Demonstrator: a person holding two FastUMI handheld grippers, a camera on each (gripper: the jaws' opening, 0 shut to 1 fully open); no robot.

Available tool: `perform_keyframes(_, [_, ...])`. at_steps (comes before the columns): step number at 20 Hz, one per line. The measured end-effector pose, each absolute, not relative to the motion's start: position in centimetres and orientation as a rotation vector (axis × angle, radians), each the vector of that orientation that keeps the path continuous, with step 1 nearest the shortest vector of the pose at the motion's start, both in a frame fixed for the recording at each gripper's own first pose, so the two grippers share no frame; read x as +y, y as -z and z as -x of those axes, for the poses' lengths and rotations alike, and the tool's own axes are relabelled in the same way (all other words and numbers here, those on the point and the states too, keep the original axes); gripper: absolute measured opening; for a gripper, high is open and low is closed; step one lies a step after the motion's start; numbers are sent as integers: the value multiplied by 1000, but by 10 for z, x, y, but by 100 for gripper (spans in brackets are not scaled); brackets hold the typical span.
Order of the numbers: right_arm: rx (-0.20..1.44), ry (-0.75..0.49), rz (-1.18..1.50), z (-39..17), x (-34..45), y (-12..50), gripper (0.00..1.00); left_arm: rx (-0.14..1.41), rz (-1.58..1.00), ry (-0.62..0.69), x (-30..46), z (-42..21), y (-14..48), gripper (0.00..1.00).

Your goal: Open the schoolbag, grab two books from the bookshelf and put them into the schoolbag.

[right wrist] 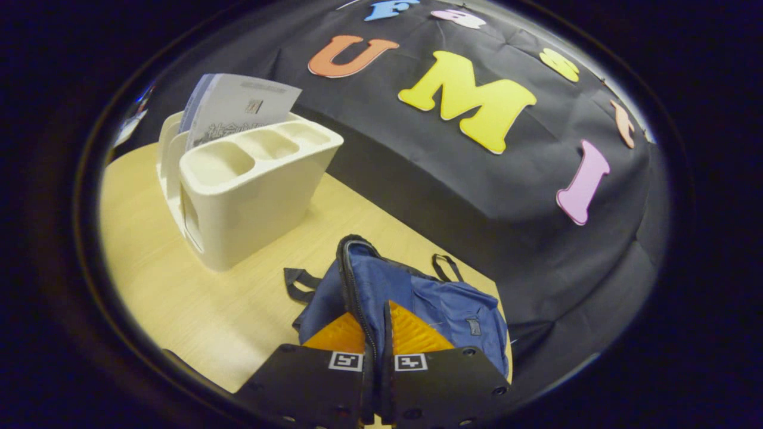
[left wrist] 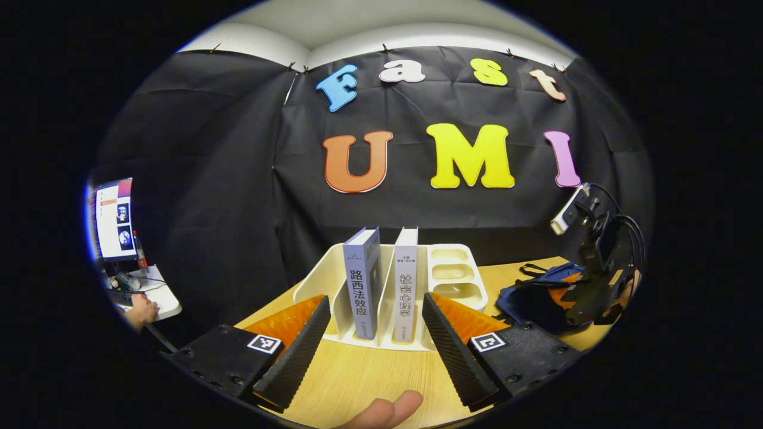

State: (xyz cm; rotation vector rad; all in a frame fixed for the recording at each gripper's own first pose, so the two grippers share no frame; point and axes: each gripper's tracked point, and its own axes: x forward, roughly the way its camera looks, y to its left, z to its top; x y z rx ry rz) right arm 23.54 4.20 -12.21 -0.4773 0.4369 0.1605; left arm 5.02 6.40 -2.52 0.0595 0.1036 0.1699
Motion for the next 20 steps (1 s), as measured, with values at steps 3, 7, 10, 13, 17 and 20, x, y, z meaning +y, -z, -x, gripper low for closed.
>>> perform_keyframes(3, [444,-195,419,-241,26,110,5,124,-36,-146,55,-61,15,99])
perform_keyframes(7, [460,-232,330,-248,11,99,5,168,-34,-113,48,-86,8,99])
perform_keyframes(10, [452,-241,279,-252,-5,85,5,201,-29,-82,40,-112,2,99])
perform_keyframes(13, [440,-244,218,-258,-24,69,5,257,-16,-82,36,-144,-1,99])
perform_keyframes(17, [408,-226,140,-266,-58,52,4,349,-8,-38,23,-191,-4,99])
perform_keyframes(20, [397,-217,79,-269,-84,46,5,405,-55,-39,25,-221,-3,99])
